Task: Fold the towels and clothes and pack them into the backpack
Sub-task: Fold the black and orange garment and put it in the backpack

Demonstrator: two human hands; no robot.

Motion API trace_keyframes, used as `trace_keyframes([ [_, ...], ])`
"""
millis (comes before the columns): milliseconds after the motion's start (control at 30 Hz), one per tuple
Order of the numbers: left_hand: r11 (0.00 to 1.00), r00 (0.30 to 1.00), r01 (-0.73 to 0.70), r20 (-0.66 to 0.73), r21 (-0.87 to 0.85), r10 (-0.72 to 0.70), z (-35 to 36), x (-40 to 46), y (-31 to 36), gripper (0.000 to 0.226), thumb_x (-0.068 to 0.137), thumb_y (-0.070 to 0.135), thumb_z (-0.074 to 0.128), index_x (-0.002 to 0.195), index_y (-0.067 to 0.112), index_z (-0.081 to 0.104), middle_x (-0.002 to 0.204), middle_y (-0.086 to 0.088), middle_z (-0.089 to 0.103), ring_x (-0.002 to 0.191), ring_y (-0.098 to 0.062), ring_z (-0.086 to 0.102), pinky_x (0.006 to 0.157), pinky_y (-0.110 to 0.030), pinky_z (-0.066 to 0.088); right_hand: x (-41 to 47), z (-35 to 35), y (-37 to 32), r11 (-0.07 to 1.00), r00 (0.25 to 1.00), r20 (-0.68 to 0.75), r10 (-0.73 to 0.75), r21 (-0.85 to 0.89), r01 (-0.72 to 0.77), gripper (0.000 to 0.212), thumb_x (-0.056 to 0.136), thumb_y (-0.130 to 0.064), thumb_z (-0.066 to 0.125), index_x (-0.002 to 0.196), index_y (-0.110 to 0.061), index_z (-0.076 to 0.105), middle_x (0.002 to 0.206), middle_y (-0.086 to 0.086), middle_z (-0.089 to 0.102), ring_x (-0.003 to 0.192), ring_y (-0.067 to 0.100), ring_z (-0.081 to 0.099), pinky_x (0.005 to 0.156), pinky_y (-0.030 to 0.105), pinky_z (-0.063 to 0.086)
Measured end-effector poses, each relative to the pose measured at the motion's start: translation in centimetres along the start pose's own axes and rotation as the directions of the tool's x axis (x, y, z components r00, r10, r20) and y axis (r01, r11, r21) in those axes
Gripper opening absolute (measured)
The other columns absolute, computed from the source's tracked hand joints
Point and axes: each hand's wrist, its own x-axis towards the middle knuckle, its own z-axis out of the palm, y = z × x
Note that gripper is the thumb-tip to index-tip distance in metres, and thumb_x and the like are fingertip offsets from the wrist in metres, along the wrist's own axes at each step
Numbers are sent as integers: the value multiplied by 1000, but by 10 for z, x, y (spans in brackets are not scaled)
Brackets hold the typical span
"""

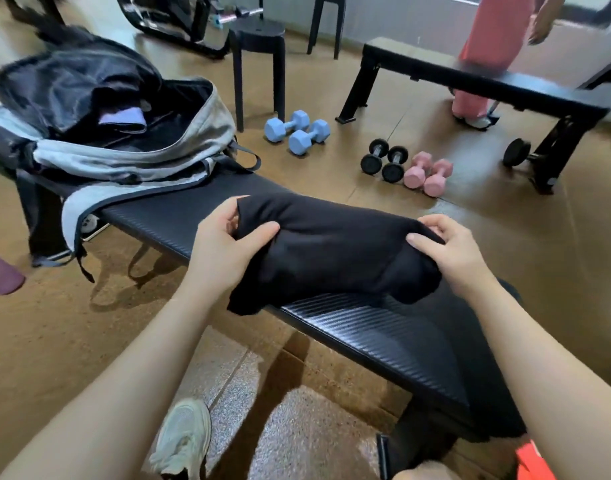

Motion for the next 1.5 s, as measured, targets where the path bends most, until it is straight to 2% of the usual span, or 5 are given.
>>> trace_keyframes([
  [167,929,936,322,208,-184,-283,1,20,5,10,84,15,66,94,15,67,95,-3,72,88,-18,68,76,-33,55,-2,-32,-18,899,906,292,306,225,-377,34,75,-24,65,105,-7,64,91,4,72,76,11,69,66,20,55],
  [367,850,882,446,25,279,-471,28,47,-62,35,89,27,59,118,7,55,115,-6,60,113,-29,55,90,-34,42,15,4,21,825,822,-78,564,94,-557,64,85,-25,68,135,2,39,104,9,58,82,18,57,63,25,49],
  [567,778,928,-271,368,566,56,59,22,-58,45,93,28,52,131,5,48,143,-12,39,135,-25,32,111,-33,21,-11,20,39,790,844,-236,482,-299,-535,65,78,-44,69,127,-4,52,126,7,57,117,26,53,98,36,42],
  [1033,342,728,-620,680,706,-85,123,-14,-78,79,83,72,6,148,28,-3,158,-5,2,144,-25,2,115,-41,0,-29,35,16,876,873,-228,431,-125,-465,27,72,-12,63,99,-7,62,99,7,67,93,25,62,85,42,53],
  [1500,804,823,-139,519,578,-231,20,33,-86,57,88,20,61,140,22,40,151,-6,28,136,-24,31,111,-31,25,7,141,-72,793,975,95,203,-600,-107,13,89,-5,50,99,-7,41,113,16,56,91,30,51,62,32,36],
])
